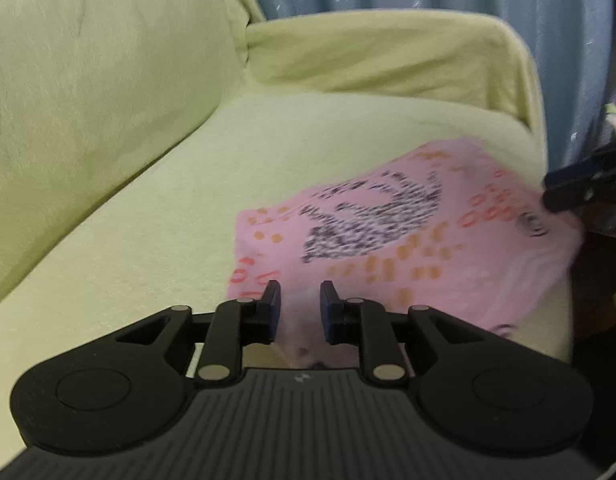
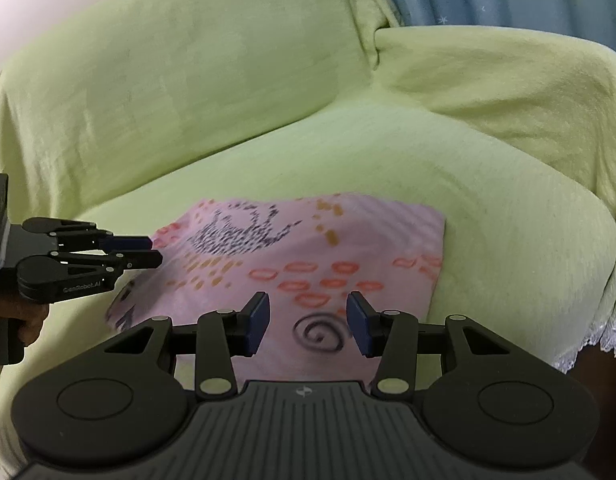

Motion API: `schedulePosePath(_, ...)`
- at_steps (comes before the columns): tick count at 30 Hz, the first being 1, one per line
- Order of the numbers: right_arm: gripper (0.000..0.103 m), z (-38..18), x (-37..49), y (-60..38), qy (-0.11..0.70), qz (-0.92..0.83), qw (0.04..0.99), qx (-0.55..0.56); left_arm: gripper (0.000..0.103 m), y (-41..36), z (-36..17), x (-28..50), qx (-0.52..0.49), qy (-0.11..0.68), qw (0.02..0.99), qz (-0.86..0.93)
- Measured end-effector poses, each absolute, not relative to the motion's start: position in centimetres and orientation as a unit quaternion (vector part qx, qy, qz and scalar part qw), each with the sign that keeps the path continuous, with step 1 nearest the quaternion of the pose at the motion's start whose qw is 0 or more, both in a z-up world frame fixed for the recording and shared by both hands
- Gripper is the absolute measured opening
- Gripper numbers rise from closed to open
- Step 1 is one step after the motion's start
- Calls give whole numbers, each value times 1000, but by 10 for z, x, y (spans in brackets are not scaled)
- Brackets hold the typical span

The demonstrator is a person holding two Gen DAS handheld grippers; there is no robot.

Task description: Fold clothes

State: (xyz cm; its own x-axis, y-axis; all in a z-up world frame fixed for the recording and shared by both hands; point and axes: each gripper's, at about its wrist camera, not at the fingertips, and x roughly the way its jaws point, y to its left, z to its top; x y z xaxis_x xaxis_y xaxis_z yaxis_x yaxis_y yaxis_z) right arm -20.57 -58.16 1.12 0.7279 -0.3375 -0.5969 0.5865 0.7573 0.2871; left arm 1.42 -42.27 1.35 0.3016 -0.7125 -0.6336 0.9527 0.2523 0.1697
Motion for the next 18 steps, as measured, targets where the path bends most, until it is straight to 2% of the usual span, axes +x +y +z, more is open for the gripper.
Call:
schedulePosePath(6,46,2,-200,-573,278,-236,895,257,20,-417,5,-27,269,225,723,-595)
schedulePosePath(12,46,-13,-202,-563,335,-244,887,205,23,-401,-11,-37,285,221,721,-592)
schedulePosePath(18,46,-13,-247,-558,289,-306,874,242,22,-399,2,-43,297,215,717,-593)
